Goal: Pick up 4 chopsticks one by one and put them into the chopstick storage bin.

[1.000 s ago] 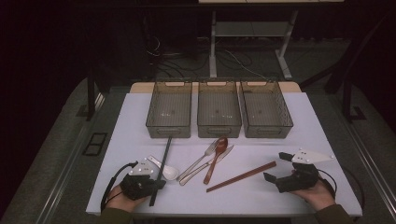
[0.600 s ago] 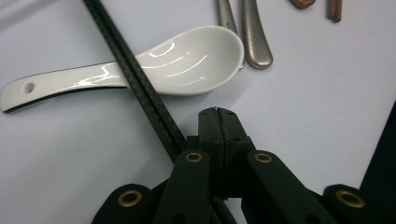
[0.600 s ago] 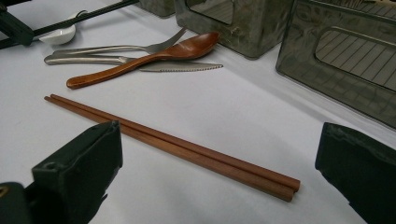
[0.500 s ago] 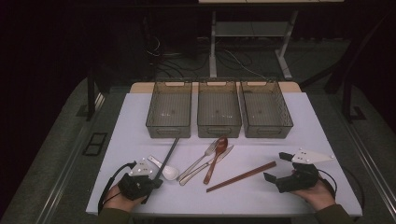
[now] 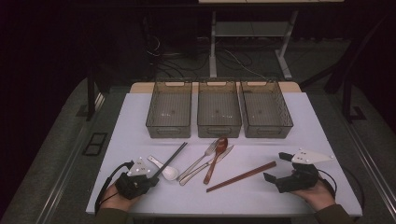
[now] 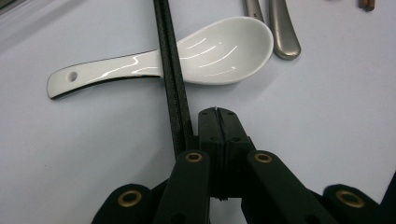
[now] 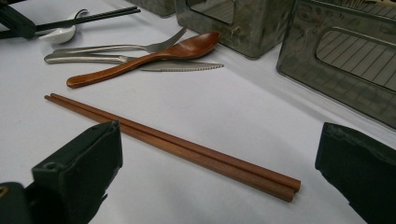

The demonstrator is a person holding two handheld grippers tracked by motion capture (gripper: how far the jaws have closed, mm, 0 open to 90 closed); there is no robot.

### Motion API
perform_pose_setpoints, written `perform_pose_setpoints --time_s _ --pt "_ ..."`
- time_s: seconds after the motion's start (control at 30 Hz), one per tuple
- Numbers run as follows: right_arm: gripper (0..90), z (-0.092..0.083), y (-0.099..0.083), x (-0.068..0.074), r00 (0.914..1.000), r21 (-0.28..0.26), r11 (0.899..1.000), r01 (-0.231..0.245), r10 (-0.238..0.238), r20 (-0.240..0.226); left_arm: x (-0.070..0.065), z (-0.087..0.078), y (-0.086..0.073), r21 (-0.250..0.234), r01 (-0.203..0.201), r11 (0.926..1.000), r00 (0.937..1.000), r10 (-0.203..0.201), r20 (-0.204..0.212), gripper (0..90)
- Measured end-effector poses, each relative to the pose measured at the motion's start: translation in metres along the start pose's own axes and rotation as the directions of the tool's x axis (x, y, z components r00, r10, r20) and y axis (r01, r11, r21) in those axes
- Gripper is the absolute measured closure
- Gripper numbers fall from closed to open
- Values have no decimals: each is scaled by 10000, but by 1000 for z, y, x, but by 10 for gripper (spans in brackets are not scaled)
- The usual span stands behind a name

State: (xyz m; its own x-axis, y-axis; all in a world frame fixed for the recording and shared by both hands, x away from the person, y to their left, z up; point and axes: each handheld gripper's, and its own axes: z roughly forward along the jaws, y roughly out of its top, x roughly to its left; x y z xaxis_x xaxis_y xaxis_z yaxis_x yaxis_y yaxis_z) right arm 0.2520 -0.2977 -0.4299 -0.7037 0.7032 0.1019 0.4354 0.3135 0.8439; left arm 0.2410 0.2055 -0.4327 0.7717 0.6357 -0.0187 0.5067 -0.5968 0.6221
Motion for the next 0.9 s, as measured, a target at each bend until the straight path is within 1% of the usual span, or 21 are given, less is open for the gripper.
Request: perform_pose_setpoints --time_s 0.2,0.3,0.47,0.57,0.63,0.67,0.7,0.73,0.77,0.8,0.83,0.9 --pt "8 0 0 0 10000 36 10000 34 -34 7 2 -2 -1 -9 -8 10000 9996 8 -279 889" --pt "8 0 0 0 10000 48 10000 36 -36 -9 3 -3 -2 -36 78 10000 9992 -79 -384 890" --pt "8 1 0 1 10000 78 9999 84 -84 -10 2 -3 -1 18 7 10000 9991 -6 -433 890" --pt "8 0 0 1 10000 81 9999 65 -65 -12 2 -4 -1 -18 7 10000 9994 -8 -359 889" --pt "8 0 0 0 10000 82 9999 62 -62 -14 1 -6 0 -196 -111 9997 9997 107 -210 888" --pt "9 0 0 0 10000 80 9999 74 -74 -15 1 -6 0 -196 -111 9997 9997 107 -210 884" --pt "8 0 0 1 10000 77 9999 79 -79 -14 1 -9 2 -507 -163 9986 9998 157 -124 872" --pt "8 1 0 1 10000 75 9999 81 -81 -16 1 -9 2 -507 -163 9986 9998 157 -124 858" --pt "8 1 0 0 10000 80 9999 92 -92 -15 0 -11 3 -693 -222 9973 9997 216 -103 844" --pt "8 1 0 0 9999 77 9999 99 -99 -17 1 -14 5 -1028 -147 9946 9998 134 -128 828" --pt "8 1 0 1 9999 90 9999 101 -101 -23 1 -14 5 -1028 -147 9946 9998 134 -128 817" --pt "8 2 0 1 9999 121 9999 121 -120 -33 3 -16 7 -1302 -74 9915 9999 54 -155 796"
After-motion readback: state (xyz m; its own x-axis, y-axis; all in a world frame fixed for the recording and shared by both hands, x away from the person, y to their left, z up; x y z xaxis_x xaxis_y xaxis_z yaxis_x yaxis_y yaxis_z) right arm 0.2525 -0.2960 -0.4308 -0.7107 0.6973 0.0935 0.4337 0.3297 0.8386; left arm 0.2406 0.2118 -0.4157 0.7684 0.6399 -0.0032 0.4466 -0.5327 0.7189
